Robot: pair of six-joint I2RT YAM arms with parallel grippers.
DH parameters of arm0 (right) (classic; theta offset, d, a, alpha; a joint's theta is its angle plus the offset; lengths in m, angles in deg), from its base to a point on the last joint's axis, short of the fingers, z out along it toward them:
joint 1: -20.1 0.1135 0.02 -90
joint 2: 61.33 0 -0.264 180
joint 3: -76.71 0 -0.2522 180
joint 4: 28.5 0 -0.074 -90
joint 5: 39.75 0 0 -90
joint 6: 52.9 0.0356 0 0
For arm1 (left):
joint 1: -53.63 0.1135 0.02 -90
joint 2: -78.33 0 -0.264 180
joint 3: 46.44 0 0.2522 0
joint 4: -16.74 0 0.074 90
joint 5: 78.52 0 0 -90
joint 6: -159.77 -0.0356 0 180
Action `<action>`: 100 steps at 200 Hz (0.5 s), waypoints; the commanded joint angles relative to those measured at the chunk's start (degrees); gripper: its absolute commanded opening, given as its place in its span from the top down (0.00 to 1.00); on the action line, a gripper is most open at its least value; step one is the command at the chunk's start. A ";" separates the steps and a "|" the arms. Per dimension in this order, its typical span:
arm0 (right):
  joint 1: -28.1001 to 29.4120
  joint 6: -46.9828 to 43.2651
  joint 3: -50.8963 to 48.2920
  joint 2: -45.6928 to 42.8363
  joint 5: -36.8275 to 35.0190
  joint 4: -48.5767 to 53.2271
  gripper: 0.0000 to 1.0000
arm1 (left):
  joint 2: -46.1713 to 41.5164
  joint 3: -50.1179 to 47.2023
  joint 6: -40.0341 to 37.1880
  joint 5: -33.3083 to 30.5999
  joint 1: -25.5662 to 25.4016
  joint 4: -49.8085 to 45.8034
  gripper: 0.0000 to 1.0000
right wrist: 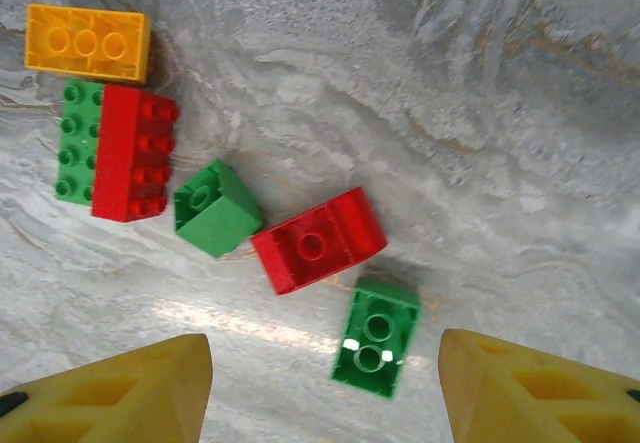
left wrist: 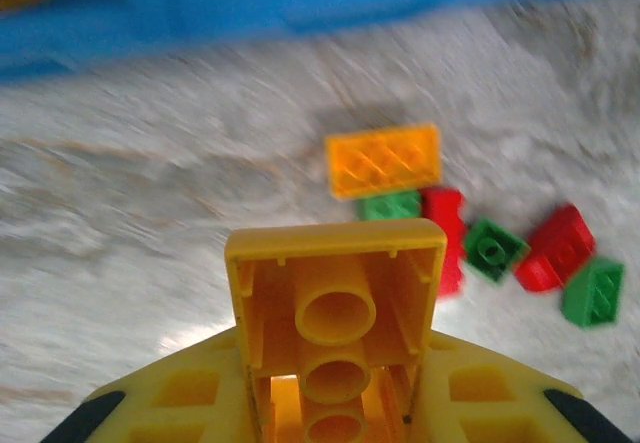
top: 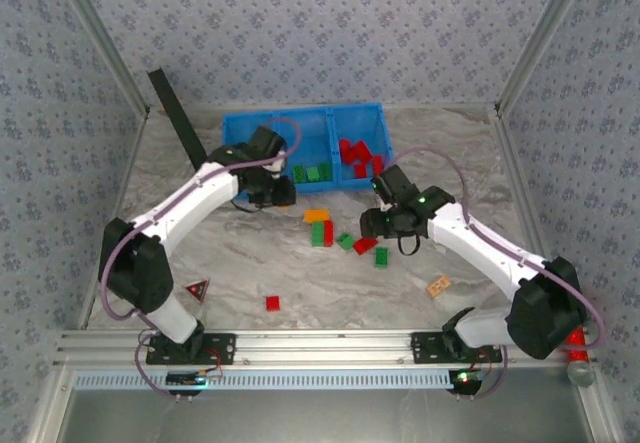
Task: Sort the legos into containers by color
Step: Pick up the lego from the middle-left of the table, then place the lego in the container.
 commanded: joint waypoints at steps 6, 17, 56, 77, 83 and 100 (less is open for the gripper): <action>4.59 10.89 0.92 1.29 -2.05 -0.35 0.37 | 1.77 2.40 -4.90 -2.11 4.69 1.82 0.76; 6.14 12.90 1.31 2.36 -2.72 -0.72 0.37 | 3.32 3.33 -5.53 -2.96 6.46 2.89 0.76; 10.13 17.40 4.71 7.24 -2.91 -1.88 0.36 | 10.82 7.05 -6.67 -2.36 11.10 6.04 0.76; 11.90 17.42 7.70 10.24 -3.52 -1.57 0.36 | 14.81 10.06 -7.62 -2.62 12.23 6.50 0.76; 12.25 17.38 8.47 11.03 -3.10 -1.69 0.36 | 15.91 10.86 -7.76 -2.58 12.54 6.54 0.76; 13.45 17.36 12.00 13.52 -2.67 -1.10 0.37 | 18.62 12.95 -7.57 -1.76 13.41 6.11 0.76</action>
